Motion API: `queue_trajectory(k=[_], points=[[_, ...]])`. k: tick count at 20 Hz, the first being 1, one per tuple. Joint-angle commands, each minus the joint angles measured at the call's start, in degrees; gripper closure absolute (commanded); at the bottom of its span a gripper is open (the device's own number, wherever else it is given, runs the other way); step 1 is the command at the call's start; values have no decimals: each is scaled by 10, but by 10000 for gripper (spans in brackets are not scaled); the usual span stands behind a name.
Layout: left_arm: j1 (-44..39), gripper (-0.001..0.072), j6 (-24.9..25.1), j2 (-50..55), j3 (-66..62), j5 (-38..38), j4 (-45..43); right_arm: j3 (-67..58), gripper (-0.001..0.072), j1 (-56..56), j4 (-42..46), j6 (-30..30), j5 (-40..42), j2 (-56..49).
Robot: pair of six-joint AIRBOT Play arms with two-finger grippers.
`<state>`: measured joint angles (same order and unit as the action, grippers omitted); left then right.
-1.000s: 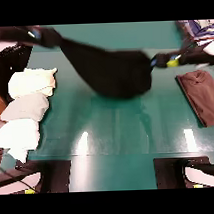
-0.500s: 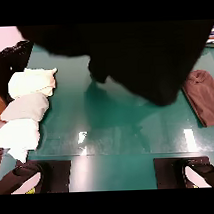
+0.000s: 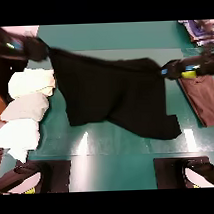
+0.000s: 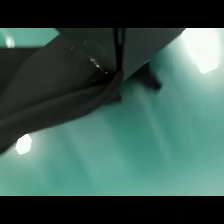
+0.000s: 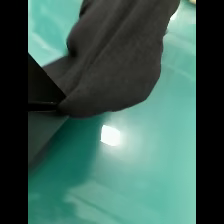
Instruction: Fold the shirts.
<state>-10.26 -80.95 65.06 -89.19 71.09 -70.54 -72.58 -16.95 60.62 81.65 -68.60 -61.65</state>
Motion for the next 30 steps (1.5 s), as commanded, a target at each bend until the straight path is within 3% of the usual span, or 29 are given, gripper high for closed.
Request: queue_trajectory(k=[1, 9, 14, 21, 26, 30], points=[[0, 685, -1, 26, 66, -22, -33, 23, 695, -18, -5, -1, 45, -51], [0, 685, -1, -66, -147, -27, -39, -195, 695, -17, -2, -43, 63, 21], [0, 685, -2, -141, -274, -28, -36, -303, 695, -17, 89, -41, 54, 113], [0, 686, -31, -192, -321, -95, 24, -349, 695, -17, 176, -10, 16, 184], [0, 686, -31, -156, -299, -63, -55, -349, 695, -18, 184, 13, -37, 118], [0, 686, -32, -66, -181, -1, -121, -347, 695, -18, 185, 33, -143, -39]])
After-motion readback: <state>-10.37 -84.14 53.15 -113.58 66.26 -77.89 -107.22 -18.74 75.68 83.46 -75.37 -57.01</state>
